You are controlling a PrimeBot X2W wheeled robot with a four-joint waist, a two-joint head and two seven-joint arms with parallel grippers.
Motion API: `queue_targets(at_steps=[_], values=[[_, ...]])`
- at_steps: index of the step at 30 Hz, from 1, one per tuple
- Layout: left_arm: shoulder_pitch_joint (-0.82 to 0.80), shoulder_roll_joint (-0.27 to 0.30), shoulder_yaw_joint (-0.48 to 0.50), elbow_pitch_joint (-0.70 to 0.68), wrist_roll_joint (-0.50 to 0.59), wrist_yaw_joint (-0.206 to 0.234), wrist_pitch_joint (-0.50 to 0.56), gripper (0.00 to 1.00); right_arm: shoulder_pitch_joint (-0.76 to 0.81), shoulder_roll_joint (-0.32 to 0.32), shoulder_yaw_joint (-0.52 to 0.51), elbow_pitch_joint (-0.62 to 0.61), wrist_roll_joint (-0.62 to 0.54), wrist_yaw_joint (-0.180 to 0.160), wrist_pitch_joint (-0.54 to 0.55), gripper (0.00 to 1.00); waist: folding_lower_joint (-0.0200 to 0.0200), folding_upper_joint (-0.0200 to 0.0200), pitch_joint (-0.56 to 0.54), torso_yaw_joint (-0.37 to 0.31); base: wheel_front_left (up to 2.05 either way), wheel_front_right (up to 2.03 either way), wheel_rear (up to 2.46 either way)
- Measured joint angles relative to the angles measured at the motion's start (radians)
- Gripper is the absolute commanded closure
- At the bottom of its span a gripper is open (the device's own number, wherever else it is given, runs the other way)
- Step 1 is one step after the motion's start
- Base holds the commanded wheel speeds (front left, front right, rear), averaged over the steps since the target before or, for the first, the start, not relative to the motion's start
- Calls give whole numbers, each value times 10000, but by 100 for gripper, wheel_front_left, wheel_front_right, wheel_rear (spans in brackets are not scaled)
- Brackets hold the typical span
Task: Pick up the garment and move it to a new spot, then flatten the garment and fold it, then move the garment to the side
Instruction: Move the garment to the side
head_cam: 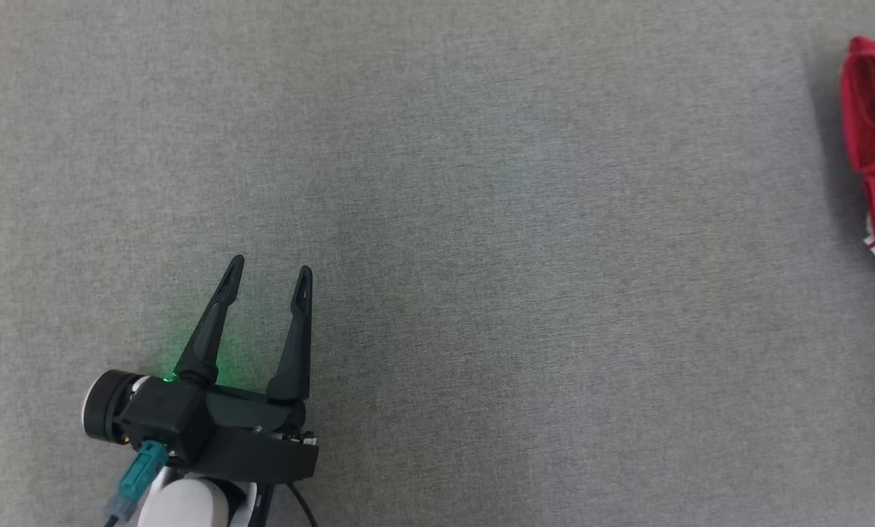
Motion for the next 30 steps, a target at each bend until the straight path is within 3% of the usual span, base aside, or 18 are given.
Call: queue_targets(at_steps=[7,15,18,30], values=[[139,17,267,29,-65,0,0,0,29,570,690,332,-15,0,-1730,0,0,0,-505,-172,0,0,0],[847,-173,943,157,-100,0,0,0,677,1634,2113,-222,1580,0,-4176,0,-2,-1,-1562,-193,0,0,0],[1194,-238,1277,201,-113,2,2,0,1226,1933,2715,-320,2702,0,-4752,0,-2,-2,-2059,-180,0,0,0],[2828,-399,2265,541,-173,6,0,0,3372,2249,5200,40,4690,0,-6548,0,-4,-3,-4117,-80,0,0,0]])
